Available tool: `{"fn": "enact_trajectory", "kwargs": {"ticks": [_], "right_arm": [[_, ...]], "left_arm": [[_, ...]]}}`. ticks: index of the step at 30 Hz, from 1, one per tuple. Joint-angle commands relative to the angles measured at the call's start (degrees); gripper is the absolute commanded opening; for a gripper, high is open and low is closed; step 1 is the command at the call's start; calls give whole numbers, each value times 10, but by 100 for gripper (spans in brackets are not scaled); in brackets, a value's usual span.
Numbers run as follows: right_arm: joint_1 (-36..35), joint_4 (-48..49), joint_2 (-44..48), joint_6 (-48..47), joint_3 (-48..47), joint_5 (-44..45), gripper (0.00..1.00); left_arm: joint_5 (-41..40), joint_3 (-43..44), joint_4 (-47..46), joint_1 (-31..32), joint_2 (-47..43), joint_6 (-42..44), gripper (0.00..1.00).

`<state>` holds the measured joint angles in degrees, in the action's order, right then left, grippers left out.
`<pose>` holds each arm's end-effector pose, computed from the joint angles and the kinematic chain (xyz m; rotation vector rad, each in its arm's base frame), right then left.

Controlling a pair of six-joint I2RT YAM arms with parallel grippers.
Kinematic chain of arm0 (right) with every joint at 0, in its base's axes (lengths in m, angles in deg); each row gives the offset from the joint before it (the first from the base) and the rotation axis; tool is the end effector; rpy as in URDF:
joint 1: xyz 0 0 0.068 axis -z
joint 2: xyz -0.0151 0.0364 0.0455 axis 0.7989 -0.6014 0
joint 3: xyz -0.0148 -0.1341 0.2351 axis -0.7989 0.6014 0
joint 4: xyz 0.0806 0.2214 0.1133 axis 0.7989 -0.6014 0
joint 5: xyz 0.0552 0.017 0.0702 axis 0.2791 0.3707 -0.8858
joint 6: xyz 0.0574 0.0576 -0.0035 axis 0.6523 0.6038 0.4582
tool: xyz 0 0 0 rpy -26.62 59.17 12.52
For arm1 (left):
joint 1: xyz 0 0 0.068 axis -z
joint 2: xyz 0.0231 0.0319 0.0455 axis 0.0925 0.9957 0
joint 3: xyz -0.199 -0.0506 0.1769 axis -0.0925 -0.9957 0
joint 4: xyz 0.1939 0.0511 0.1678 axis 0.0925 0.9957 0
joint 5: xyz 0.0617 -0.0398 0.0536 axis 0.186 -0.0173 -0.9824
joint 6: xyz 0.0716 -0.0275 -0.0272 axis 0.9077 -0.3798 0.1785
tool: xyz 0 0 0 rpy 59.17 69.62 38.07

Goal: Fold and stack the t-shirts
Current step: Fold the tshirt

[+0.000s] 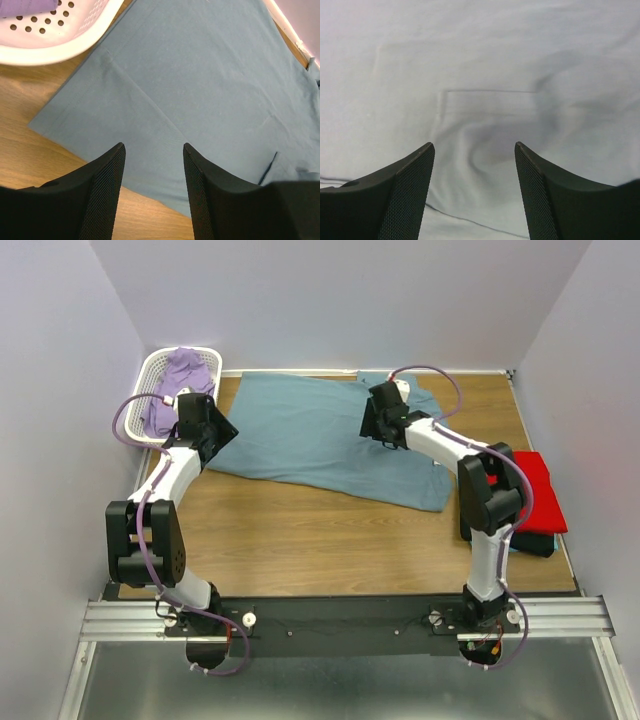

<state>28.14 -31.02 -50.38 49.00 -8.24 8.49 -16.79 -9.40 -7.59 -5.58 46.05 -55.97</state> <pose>0.4347 0.1781 0.1848 0.2355 2.3094 0.1126 0.3734 0.0014 0.2284 -0.7982 2.1017 -0.3995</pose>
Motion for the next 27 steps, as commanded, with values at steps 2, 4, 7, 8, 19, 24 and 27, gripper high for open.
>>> {"fn": "enact_trajectory", "kwargs": {"ticks": [2,4,7,8,19,24,27], "right_arm": [[-8,-11,-79,12,-51,23,71],[-10,-11,-93,12,-73,29,69],[-11,-11,-117,12,-102,38,64],[-12,-10,-123,11,-109,41,64],[-35,-11,-159,11,-141,69,62],[-45,-12,-176,7,-149,80,59],[-48,-15,-190,4,-160,87,53]], "left_arm": [[1,9,13,-2,-11,24,58],[1,14,24,-2,-13,32,58],[2,17,25,-1,-19,40,58],[1,16,25,-1,-21,42,58],[6,14,25,-2,-10,52,58],[7,13,25,-1,-6,52,58],[10,13,23,-2,-3,52,58]]}}
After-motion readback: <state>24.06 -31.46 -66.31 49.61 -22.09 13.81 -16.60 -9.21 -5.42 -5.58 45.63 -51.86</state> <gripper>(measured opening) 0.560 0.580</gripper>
